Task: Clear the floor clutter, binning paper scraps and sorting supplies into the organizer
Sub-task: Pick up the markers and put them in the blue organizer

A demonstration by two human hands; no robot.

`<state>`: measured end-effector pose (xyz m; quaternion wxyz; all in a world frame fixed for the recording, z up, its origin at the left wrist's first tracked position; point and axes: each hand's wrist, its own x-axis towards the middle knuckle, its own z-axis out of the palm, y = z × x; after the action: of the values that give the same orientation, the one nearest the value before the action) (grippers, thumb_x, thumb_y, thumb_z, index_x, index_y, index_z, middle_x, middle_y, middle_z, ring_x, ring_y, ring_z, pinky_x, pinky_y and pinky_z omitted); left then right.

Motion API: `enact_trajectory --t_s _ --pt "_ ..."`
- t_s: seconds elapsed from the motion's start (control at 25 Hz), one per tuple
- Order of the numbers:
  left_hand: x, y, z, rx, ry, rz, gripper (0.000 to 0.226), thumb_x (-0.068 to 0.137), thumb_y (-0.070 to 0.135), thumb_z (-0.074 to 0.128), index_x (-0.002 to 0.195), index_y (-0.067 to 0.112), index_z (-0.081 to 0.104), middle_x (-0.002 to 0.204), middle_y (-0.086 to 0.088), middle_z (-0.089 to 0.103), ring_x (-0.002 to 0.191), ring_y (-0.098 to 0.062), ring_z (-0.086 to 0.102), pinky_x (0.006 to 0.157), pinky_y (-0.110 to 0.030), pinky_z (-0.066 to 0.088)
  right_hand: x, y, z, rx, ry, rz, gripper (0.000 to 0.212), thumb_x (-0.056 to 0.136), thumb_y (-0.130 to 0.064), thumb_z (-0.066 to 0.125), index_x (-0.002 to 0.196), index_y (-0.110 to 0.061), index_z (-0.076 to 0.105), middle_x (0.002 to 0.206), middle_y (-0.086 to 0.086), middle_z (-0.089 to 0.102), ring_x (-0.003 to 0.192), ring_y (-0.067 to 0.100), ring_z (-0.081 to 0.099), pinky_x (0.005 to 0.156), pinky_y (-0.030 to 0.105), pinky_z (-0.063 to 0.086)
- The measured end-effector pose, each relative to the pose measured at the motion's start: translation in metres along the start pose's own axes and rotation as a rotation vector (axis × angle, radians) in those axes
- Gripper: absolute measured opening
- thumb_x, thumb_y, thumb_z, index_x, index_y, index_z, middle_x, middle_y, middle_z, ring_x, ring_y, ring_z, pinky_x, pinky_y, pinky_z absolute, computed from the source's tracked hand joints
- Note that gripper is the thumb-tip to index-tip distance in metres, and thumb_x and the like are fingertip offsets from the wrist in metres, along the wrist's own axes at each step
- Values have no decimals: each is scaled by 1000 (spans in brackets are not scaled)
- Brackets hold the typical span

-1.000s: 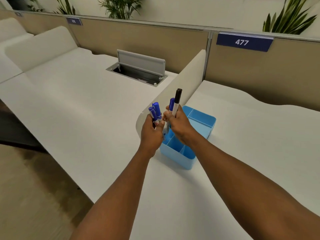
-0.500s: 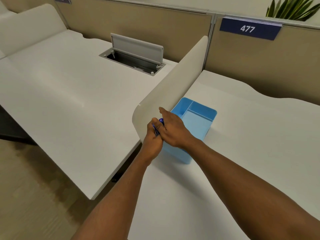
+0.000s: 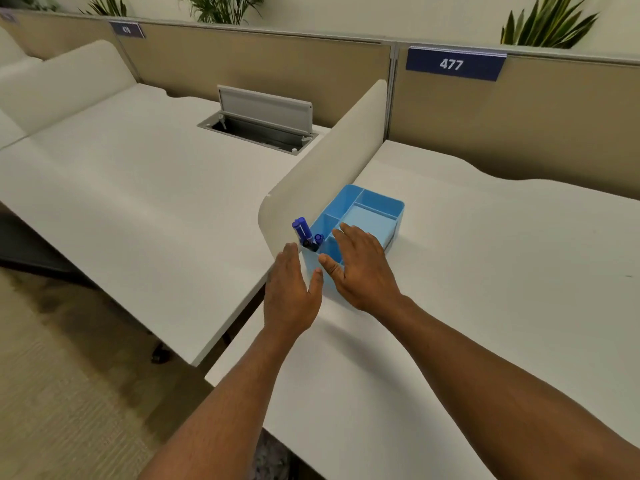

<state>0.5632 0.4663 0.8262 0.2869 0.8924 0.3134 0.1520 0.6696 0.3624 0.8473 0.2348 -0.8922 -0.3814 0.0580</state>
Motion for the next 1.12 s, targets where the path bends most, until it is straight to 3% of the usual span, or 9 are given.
enact_trajectory --t_s 0.12,0.32,0.52,0.72,0.84,1.12 --pt "-25 3 4 178 7 83 74 94 60 24 153 18 8 161 -3 12 149 -19 8 121 -38 11 -32 6 0 -47 12 7 74 91 -67 21 151 -23 19 160 0 16 147 20 11 119 40 7" --pt "-61 7 6 326 -79 193 78 92 65 12 153 16 7 162 -5 6 149 -21 3 120 -38 4 -85 8 5 -74 13 54 75 91 -67 21 152 -23 18 161 0 13 148 20 9 119 38 5" --pt "-97 -2 1 383 -184 270 80 90 67 7 153 18 1 162 -2 -4 149 -20 -6 119 -38 -3 -144 4 12 -168 47 169 77 90 -70 13 152 -26 11 162 -2 6 149 18 2 114 31 -6" --pt "-145 -32 -28 389 -263 344 89 82 73 -4 153 20 8 162 0 -2 149 -19 -7 121 -41 -4 -214 -34 33 -197 123 305 78 89 -71 7 152 -26 12 162 -2 5 149 18 1 116 34 -4" --pt "-174 -49 -45 366 -272 423 89 84 73 -3 152 19 14 162 -2 3 149 -21 -5 120 -43 -4 -254 -68 49 -191 190 381 79 87 -71 5 152 -26 12 162 -1 6 149 18 2 117 34 -2" --pt "-251 -65 -63 348 -372 663 80 88 71 3 153 24 3 161 1 -11 147 -19 -14 116 -41 -12 -362 -115 50 -226 282 570 78 89 -71 6 152 -25 12 162 0 5 149 19 1 119 39 1"
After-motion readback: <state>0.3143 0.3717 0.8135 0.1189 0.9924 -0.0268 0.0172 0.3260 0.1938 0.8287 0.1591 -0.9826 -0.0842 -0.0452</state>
